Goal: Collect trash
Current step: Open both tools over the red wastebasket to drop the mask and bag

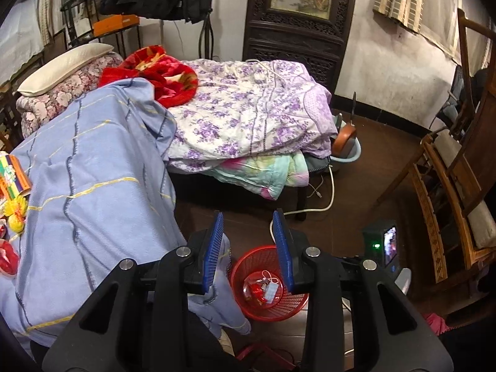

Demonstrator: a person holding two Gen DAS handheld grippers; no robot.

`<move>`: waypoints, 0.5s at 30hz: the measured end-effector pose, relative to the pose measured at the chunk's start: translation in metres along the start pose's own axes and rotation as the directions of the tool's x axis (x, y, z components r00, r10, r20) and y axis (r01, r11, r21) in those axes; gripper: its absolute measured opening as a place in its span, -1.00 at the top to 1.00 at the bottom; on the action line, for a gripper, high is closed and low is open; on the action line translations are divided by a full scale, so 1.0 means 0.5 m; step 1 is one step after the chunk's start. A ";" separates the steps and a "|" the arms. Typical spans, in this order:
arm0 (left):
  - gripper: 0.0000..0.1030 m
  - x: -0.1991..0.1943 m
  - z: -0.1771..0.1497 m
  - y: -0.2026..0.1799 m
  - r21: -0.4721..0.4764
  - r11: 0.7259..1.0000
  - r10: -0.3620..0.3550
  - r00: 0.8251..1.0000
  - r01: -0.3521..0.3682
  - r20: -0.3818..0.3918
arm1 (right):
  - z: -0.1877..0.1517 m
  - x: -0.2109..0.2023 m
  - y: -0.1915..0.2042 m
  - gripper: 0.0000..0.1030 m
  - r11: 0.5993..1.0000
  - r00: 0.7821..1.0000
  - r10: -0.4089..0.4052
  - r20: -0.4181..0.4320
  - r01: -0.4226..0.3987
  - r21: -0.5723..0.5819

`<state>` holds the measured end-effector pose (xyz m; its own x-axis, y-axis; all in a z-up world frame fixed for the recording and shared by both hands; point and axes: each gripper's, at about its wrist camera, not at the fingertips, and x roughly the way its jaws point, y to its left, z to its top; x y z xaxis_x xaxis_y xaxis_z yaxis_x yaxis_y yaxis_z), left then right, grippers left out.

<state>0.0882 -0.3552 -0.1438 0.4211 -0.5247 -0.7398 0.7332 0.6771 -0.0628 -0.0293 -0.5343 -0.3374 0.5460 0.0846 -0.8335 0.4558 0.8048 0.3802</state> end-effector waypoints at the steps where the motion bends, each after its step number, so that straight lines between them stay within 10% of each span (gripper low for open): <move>1: 0.33 -0.005 0.000 0.006 -0.005 1.000 0.006 1.000 -0.006 0.003 | 0.005 -0.010 0.009 0.25 1.000 1.000 0.001 0.013 0.000 -0.009; 15: -0.31 -0.153 -0.022 0.081 -0.074 0.980 0.193 0.970 -0.184 0.149 | 0.068 -0.238 0.221 -0.02 0.968 0.966 0.074 0.246 -0.010 -0.250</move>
<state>0.0799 -0.2817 -0.0972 0.6293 -0.4553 -0.6299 0.6021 0.7980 0.0248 -0.0199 -0.4755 -0.1823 0.7346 -0.0035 -0.6785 0.2600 0.9251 0.2767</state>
